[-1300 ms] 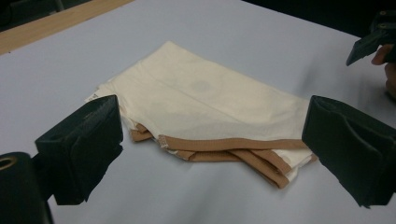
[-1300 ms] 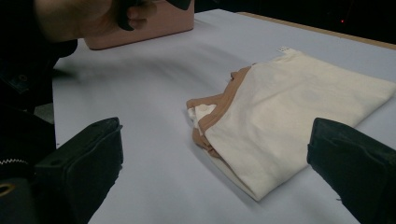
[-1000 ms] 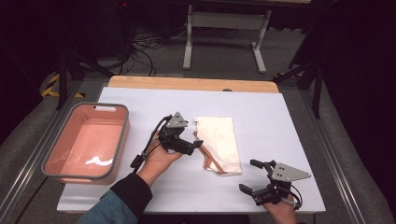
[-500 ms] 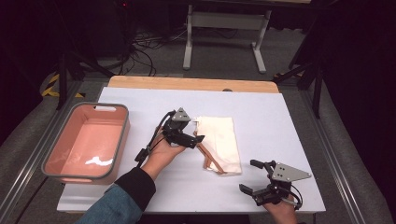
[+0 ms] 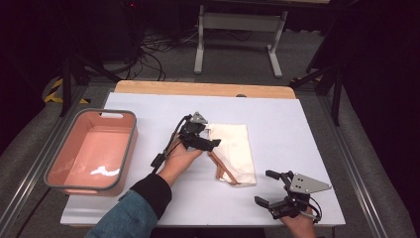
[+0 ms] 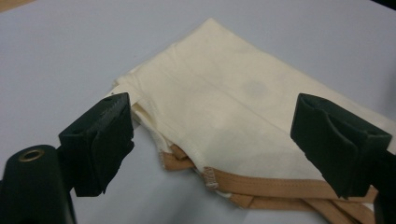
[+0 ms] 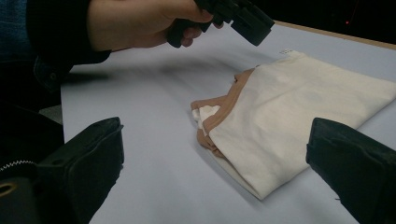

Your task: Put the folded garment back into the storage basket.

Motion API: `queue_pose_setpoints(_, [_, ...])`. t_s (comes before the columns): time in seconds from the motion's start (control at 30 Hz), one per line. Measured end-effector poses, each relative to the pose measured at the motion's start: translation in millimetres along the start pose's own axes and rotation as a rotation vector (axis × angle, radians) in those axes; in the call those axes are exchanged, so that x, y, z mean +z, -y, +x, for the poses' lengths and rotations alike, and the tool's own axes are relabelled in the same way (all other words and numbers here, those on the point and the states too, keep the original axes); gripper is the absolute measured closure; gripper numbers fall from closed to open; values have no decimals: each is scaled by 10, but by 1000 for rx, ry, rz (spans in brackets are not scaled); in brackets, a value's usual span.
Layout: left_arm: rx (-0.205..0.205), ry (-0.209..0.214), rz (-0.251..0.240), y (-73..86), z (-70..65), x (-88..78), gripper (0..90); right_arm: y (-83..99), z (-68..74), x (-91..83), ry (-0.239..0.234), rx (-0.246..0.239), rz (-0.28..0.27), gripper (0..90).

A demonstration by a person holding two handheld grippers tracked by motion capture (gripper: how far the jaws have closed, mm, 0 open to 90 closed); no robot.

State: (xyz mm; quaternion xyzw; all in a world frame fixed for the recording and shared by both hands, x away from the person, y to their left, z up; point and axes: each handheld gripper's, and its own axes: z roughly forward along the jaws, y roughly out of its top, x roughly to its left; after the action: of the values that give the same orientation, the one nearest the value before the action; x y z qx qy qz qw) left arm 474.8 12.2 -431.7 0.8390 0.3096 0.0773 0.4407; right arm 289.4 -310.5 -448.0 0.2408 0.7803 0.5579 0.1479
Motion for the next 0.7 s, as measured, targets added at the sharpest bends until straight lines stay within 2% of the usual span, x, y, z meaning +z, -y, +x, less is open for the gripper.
queue_pose_setpoints(0.1, [-6,-10,9,-10,18,34,148,-1,4,-5,-1,-1,-2,46])
queue_pose_setpoints(0.27, [-1,-55,44,-24,57,157,167,2,1,-18,-2,0,-5,46])
queue_pose_setpoints(0.43, [-41,-98,71,-42,59,260,175,5,-2,-25,-5,2,-10,46])
queue_pose_setpoints(0.57, [-55,-128,92,-64,59,321,185,6,-5,-28,-6,4,-8,46])
queue_pose_setpoints(0.7, [-67,-141,87,-71,68,358,209,7,-5,-29,-6,3,-9,46])
